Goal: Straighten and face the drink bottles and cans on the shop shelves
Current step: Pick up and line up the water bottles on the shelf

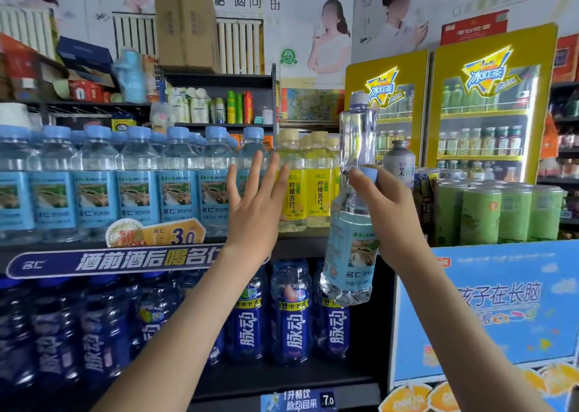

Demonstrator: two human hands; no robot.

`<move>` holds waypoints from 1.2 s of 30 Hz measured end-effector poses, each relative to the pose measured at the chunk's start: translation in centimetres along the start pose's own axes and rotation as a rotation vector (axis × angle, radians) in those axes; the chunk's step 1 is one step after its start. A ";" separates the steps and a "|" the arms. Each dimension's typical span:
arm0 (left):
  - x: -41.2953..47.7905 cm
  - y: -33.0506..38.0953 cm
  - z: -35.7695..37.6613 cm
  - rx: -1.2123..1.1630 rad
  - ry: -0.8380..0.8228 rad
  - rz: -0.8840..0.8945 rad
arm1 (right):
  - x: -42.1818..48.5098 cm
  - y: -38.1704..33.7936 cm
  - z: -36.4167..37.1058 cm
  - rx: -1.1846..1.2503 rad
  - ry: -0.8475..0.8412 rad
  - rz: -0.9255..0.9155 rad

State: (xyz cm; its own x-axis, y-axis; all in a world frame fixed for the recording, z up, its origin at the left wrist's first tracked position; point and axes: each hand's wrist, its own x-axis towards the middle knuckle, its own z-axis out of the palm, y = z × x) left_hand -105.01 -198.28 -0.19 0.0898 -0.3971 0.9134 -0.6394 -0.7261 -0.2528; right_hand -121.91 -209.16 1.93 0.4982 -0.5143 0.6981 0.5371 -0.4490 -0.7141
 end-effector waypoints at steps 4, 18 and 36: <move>-0.6 0.2 -0.3 -0.111 0.016 0.025 | -0.1 -0.1 1.1 0.017 -0.017 -0.009; -7.2 -10.3 -10.9 -1.194 -0.582 -0.569 | -2.7 -1.2 17.1 0.167 -0.167 0.024; -20.4 -42.9 -19.1 -0.636 -0.284 -0.805 | -11.8 -7.4 55.5 0.366 -0.321 0.132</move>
State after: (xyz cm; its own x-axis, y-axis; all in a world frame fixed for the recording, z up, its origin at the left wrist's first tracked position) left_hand -94.04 -148.34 -1.84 0.7867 -0.1064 0.6081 -0.5859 -0.4393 0.6810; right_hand -94.01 -159.15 1.90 0.7316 -0.2729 0.6248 0.6300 -0.0798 -0.7725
